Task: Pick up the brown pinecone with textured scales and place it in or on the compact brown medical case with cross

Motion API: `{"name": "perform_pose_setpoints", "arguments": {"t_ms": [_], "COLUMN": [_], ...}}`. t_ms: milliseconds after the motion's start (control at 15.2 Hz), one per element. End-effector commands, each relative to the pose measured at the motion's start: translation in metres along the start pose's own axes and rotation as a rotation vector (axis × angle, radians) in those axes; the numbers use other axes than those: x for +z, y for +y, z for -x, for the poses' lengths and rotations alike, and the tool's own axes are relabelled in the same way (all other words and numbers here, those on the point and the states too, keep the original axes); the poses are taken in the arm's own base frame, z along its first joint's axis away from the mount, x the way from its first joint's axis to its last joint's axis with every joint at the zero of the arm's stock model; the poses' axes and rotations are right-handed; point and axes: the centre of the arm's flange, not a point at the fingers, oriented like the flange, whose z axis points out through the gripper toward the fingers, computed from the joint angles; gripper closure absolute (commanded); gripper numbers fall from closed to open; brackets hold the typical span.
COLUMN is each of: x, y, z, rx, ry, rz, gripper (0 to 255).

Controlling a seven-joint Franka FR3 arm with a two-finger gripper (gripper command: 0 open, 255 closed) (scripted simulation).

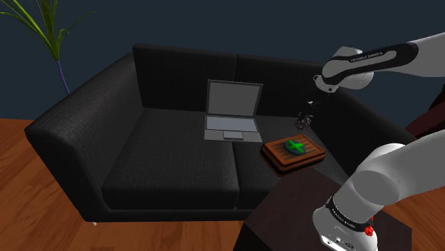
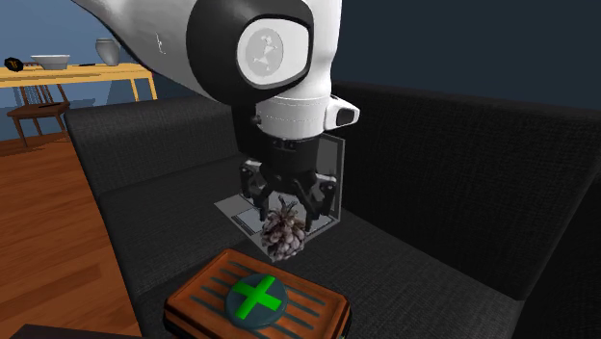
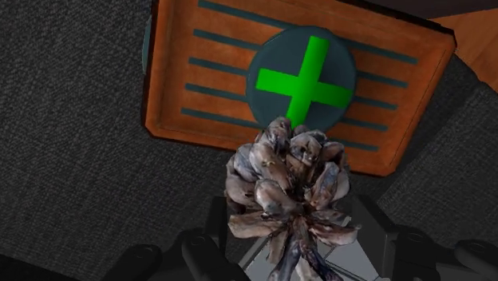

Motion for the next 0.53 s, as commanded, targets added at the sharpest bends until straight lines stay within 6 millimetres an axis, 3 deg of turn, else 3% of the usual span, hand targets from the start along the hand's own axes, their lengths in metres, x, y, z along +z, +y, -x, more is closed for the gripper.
{"name": "perform_pose_setpoints", "arguments": {"t_ms": [0, 132, 462], "x": [-0.002, -0.005, 0.021], "y": [-0.019, -0.044, -0.041], "z": [0.017, 0.040, 0.044], "rx": [0.000, 0.000, 0.000], "ry": [0.000, 0.000, 0.000], "rz": [0.003, 0.003, 0.003], "gripper": [255, 255, 255]}}
